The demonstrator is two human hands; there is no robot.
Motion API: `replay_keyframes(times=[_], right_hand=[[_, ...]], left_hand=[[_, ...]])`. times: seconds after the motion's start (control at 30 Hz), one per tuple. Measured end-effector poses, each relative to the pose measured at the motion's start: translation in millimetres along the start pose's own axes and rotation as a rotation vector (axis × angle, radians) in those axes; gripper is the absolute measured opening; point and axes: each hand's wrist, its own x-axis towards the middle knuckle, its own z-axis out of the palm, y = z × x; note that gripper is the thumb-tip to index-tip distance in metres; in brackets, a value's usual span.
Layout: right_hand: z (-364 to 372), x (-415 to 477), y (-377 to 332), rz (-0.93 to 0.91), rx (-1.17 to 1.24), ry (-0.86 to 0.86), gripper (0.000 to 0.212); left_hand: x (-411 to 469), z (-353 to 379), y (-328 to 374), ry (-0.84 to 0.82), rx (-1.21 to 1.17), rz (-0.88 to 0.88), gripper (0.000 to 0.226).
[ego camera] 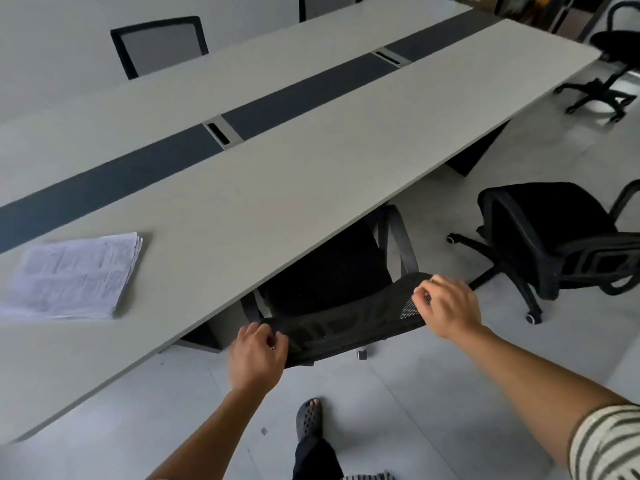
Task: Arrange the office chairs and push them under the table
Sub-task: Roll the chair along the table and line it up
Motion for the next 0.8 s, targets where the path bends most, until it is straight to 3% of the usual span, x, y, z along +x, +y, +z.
replay_keyframes(times=[0.27, 0.6, 0.8], right_hand=[[16.0, 71.7, -22.3, -0.018, 0.041, 0.03, 0.04], [25.5, 116.5, -8.5, -0.1, 0.093, 0.089, 0.037], [20.9, 109.0, -13.7, 0.007, 0.137, 0.112, 0.035]], left_hand=[[75.6, -5.8, -5.6, 0.035, 0.034, -0.037, 0.03], [88.5, 0.3, 10.4, 0.047, 0.005, 0.08, 0.026], [90.7, -2.6, 18.6, -0.007, 0.04, -0.002, 0.022]])
